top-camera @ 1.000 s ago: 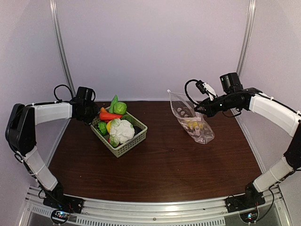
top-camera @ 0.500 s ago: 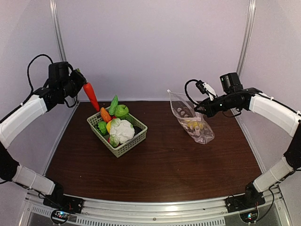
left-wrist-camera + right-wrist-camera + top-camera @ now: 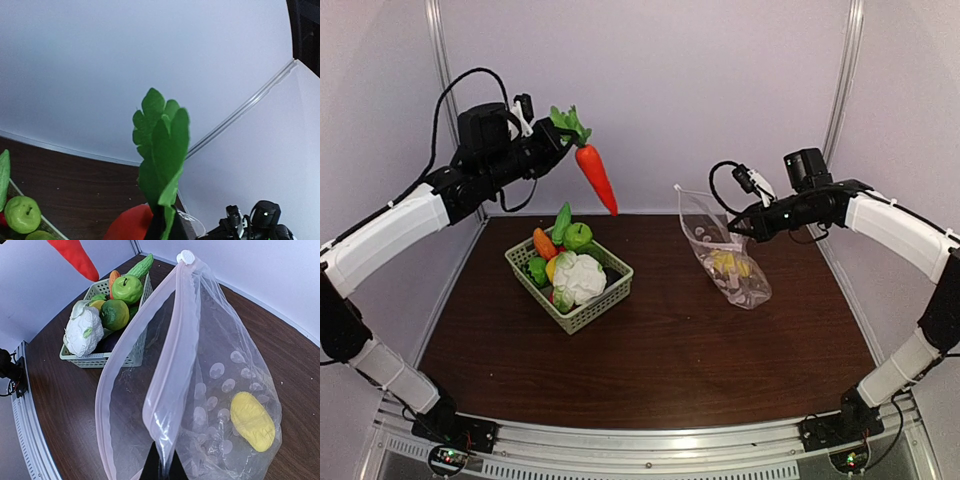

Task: Place the food in the zip-top bag and seal the zipper
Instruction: Pick up the fake vegetable from the bin, then place the fake vegetable in the zipper food storage bag, then pick up the fake fruit from the bin.

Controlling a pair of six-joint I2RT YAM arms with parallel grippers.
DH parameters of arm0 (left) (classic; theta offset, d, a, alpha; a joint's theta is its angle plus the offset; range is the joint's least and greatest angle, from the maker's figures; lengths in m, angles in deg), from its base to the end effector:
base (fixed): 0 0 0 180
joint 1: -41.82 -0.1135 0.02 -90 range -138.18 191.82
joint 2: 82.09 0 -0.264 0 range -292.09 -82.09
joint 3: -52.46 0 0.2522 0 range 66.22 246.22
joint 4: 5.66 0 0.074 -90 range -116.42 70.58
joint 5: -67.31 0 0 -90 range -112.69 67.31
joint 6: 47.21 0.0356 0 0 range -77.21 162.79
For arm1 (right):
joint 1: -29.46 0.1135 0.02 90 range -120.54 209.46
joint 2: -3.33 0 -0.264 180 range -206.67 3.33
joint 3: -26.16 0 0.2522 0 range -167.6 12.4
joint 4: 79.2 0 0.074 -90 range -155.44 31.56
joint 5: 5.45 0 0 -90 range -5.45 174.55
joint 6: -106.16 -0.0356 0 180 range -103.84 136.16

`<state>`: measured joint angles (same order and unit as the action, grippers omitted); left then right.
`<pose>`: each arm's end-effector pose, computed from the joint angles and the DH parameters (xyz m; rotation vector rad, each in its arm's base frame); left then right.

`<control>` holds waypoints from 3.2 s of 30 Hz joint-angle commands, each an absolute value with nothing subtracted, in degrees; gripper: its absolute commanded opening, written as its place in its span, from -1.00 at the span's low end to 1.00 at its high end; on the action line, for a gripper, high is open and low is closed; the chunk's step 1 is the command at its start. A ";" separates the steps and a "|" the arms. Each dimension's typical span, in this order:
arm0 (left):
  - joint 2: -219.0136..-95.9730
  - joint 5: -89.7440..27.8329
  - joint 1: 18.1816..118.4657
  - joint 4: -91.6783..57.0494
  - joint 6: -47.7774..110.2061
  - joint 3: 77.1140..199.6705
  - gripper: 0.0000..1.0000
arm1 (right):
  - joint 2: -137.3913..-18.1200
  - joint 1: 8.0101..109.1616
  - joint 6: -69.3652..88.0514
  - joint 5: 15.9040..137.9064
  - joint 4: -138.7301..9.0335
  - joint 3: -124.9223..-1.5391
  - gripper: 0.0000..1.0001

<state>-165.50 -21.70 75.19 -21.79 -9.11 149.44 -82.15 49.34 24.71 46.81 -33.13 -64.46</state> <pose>0.2879 -0.1889 0.4300 -0.2940 1.7132 -1.1148 0.3006 0.1319 0.3323 -0.8797 2.0642 0.8539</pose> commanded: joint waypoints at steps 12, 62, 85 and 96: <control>-184.01 -30.06 86.60 -5.70 -11.58 165.60 -1.00 | -82.71 49.37 22.58 43.30 -32.35 -67.23 -1.00; -194.19 -27.67 91.82 -12.05 -11.85 168.17 0.12 | -83.05 45.77 13.81 30.55 -36.44 -69.78 -1.00; -176.63 -3.00 77.46 -53.52 11.00 153.19 0.91 | -83.13 43.55 23.86 39.62 -36.39 -63.32 -1.00; -177.19 -6.41 63.59 -45.57 3.88 143.35 0.64 | -83.80 44.18 21.80 39.52 -38.55 -62.22 -1.00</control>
<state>-177.44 -4.91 67.30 -51.60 6.94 146.08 -83.50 43.76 21.79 38.44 -38.35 -62.29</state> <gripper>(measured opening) 0.829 0.004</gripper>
